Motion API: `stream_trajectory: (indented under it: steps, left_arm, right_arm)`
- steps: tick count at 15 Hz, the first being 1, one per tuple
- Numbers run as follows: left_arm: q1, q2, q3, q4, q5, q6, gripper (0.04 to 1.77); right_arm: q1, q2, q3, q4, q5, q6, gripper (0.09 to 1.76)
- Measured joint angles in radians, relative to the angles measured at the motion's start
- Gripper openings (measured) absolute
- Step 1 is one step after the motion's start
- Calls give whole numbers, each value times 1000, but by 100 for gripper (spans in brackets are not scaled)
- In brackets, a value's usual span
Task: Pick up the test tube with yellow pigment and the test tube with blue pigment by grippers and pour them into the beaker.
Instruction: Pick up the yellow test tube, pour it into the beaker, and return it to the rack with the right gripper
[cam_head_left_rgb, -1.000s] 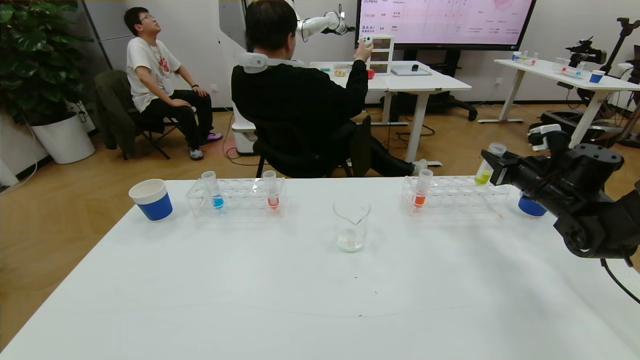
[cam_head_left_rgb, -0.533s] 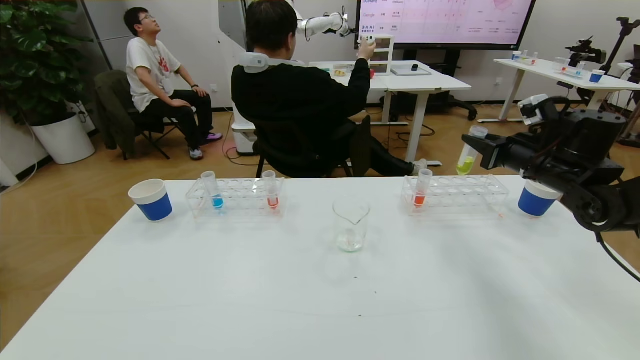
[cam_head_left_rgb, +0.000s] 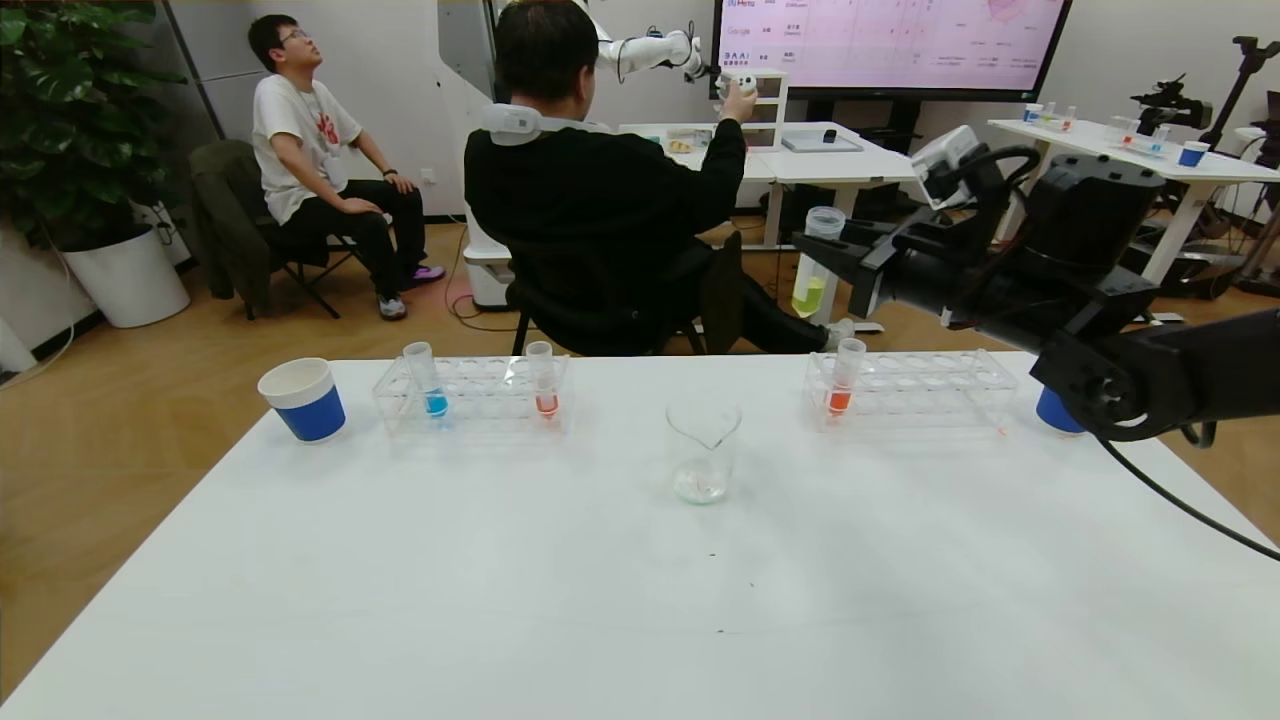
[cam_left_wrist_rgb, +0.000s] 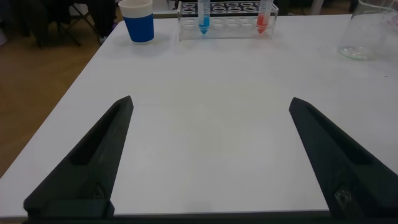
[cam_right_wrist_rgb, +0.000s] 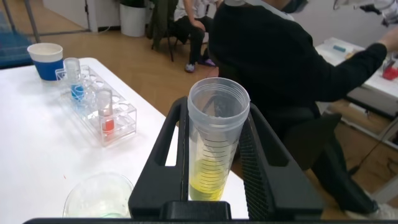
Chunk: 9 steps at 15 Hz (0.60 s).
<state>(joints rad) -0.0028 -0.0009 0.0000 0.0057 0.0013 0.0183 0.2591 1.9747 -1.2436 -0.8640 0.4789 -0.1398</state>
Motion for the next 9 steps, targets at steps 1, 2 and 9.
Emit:
stream_trajectory:
  steps: [1,2,9]
  left_arm:
    - [0,0,0,0,0,0,175]
    - [0,0,0,0,0,0,175]
    - [0,0,0,0,0,0,175]
  right_arm:
    - [30,20,-7,-30,1,-38,49]
    - [59,44,-14,-78,1,-65,49]
    - [149,190,54,-357,85,-323,49]
